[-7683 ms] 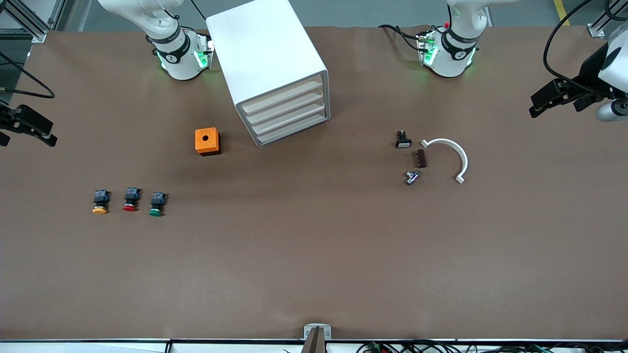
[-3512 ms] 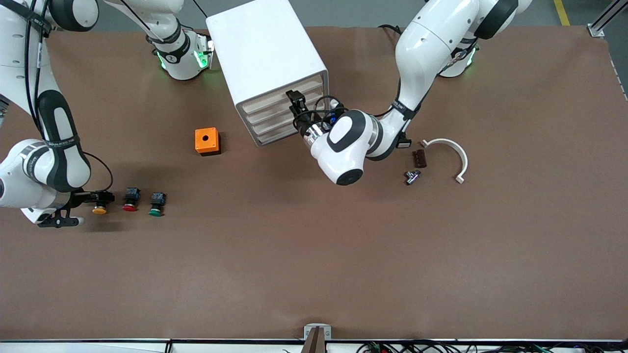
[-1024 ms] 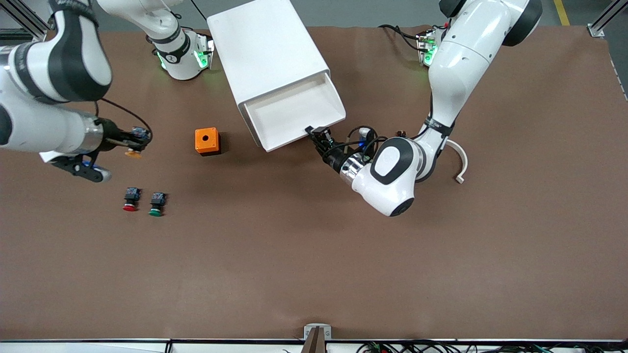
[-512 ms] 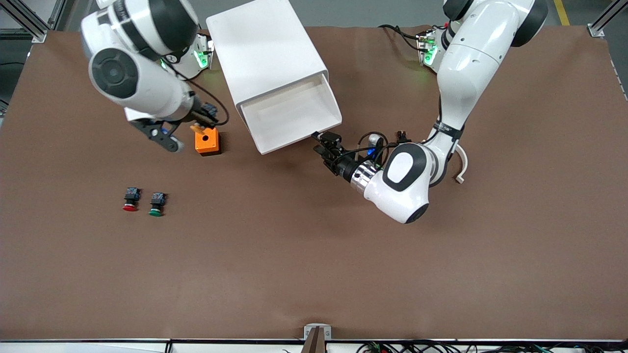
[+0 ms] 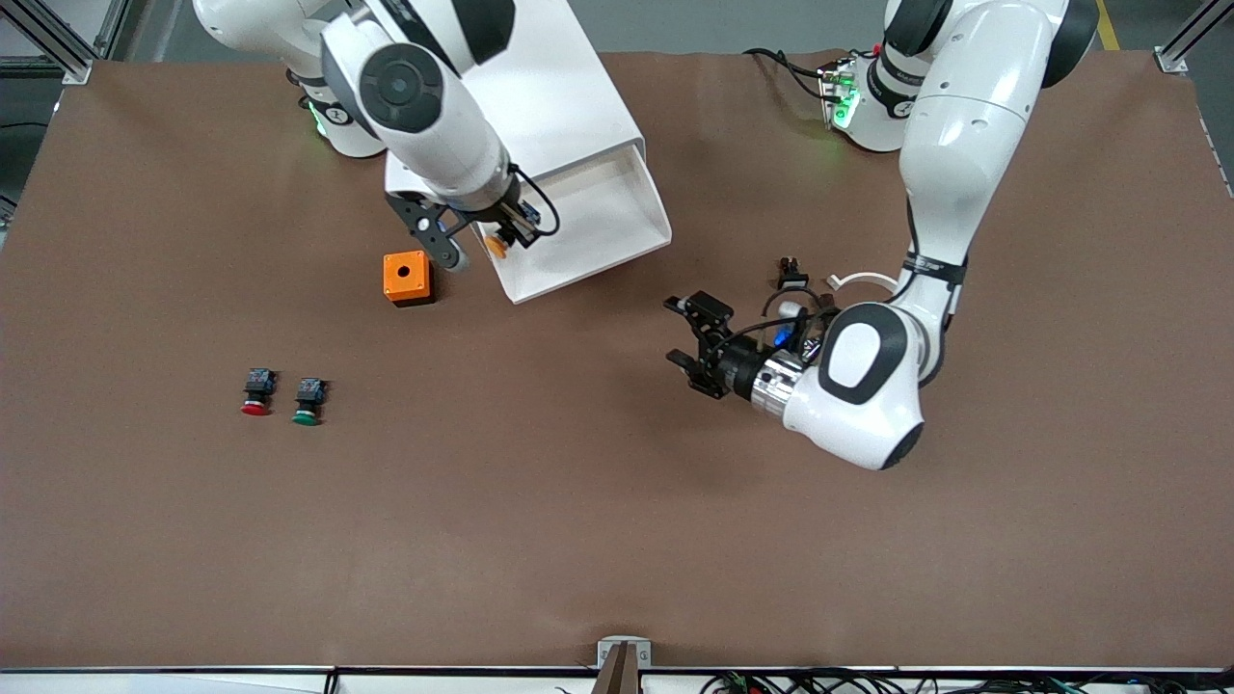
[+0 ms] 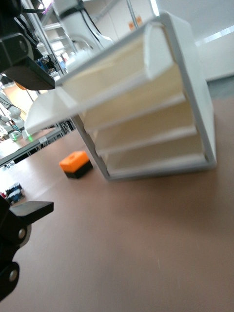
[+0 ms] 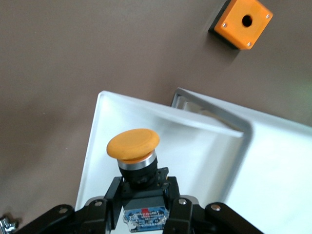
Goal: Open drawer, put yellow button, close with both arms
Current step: 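Carry the yellow button over the drawer while the left gripper releases it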
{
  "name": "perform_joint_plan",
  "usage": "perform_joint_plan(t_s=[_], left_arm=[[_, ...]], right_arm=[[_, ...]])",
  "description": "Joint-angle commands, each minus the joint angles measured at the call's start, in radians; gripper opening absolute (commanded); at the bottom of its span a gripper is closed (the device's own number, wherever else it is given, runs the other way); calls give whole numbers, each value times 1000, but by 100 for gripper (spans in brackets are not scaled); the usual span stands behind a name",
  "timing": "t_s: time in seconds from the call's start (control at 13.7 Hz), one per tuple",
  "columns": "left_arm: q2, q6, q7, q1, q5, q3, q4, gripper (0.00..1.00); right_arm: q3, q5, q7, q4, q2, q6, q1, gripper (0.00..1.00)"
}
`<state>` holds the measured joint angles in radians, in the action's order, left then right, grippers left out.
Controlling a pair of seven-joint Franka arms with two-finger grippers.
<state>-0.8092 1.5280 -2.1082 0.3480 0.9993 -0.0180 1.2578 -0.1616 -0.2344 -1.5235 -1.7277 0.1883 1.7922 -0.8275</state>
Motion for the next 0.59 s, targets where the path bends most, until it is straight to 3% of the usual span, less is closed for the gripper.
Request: perform_joint_plan(t_s=[0.0, 0.51], left_arm=[[10, -12, 111, 5, -57, -49, -8, 100], [56, -14, 456, 3, -281, -85, -23, 100]], right_arm=[[-13, -23, -108, -12, 26, 84, -50, 28], [-13, -22, -248, -27, 60, 165, -116, 30]])
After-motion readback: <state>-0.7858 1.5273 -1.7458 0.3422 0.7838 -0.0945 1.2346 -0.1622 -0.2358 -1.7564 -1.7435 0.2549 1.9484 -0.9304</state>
